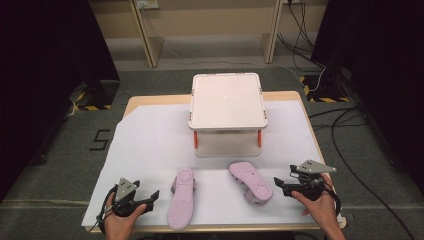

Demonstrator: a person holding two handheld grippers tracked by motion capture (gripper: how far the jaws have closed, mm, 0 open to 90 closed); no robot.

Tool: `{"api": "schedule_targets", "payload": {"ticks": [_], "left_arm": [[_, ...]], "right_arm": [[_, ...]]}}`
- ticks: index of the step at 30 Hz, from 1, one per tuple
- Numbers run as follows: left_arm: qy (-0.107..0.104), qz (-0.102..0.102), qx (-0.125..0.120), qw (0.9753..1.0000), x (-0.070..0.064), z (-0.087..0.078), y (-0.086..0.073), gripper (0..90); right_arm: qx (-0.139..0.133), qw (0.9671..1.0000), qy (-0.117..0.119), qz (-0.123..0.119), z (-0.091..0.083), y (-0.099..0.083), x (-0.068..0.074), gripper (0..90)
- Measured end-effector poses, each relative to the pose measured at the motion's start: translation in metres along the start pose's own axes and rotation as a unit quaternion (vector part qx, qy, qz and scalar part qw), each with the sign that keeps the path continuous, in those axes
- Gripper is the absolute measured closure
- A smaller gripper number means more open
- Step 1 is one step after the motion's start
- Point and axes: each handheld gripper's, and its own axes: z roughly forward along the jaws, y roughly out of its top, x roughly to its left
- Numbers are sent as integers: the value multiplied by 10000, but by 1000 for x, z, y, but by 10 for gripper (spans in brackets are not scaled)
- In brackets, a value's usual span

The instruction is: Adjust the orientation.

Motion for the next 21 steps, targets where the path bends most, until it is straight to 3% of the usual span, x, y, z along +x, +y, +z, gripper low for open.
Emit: {"api": "schedule_targets", "payload": {"ticks": [8,16,21], "left_arm": [[0,9,14,10000,-1,1,0,175],[-1,8,-25,10000,-1,0,0,174],[10,-6,-23,10000,-1,1,0,174]], "right_arm": [[-101,9997,202,-73,-4,8,12,218],[-261,9982,433,-330,-8,26,30,218],[-400,9980,313,-372,-18,36,31,217]]}}
